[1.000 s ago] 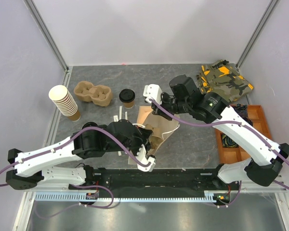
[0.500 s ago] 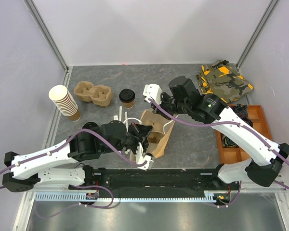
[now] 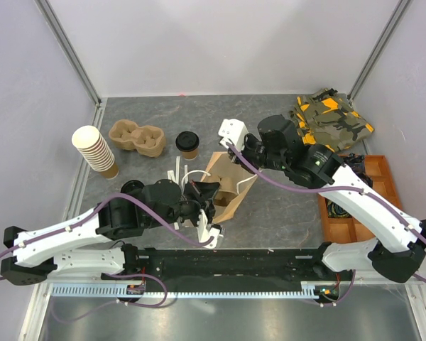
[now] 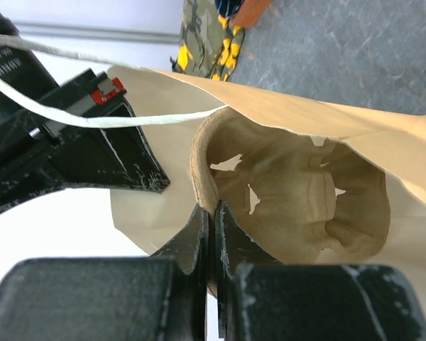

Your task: Pack the takeout coffee

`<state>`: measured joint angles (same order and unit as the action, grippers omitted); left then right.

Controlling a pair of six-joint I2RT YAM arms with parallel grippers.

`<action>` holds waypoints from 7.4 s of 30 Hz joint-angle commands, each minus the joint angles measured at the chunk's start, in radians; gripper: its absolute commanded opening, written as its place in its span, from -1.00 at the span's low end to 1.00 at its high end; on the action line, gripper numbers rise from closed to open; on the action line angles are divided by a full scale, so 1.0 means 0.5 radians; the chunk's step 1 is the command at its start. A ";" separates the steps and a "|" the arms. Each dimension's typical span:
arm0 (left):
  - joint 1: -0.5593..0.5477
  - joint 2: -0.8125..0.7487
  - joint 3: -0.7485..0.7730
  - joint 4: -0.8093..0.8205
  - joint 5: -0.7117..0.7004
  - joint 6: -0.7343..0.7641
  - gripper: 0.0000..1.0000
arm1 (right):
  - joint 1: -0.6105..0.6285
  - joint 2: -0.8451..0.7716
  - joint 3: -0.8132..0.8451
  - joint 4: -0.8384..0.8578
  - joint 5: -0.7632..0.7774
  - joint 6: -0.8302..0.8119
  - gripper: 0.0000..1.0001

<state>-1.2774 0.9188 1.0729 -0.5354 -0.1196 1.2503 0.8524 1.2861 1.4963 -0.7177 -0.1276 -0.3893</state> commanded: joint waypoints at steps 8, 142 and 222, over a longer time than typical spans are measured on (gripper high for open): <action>0.018 -0.058 -0.047 0.497 -0.240 0.024 -0.96 | 0.016 -0.084 -0.072 0.153 0.111 0.052 -1.00; 0.202 0.206 0.409 -0.095 0.334 -0.586 0.33 | -0.251 0.394 0.192 -0.276 -1.086 -0.139 -1.00; 1.806 2.016 1.489 -0.543 0.472 -2.292 0.99 | -0.330 -0.554 -0.486 0.215 -0.067 -0.231 -1.00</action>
<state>-0.3824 1.8793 1.7447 -0.7925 0.0834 0.0643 0.6853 1.0008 1.2007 -0.6067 -0.1410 -0.5003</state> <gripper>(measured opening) 0.993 0.009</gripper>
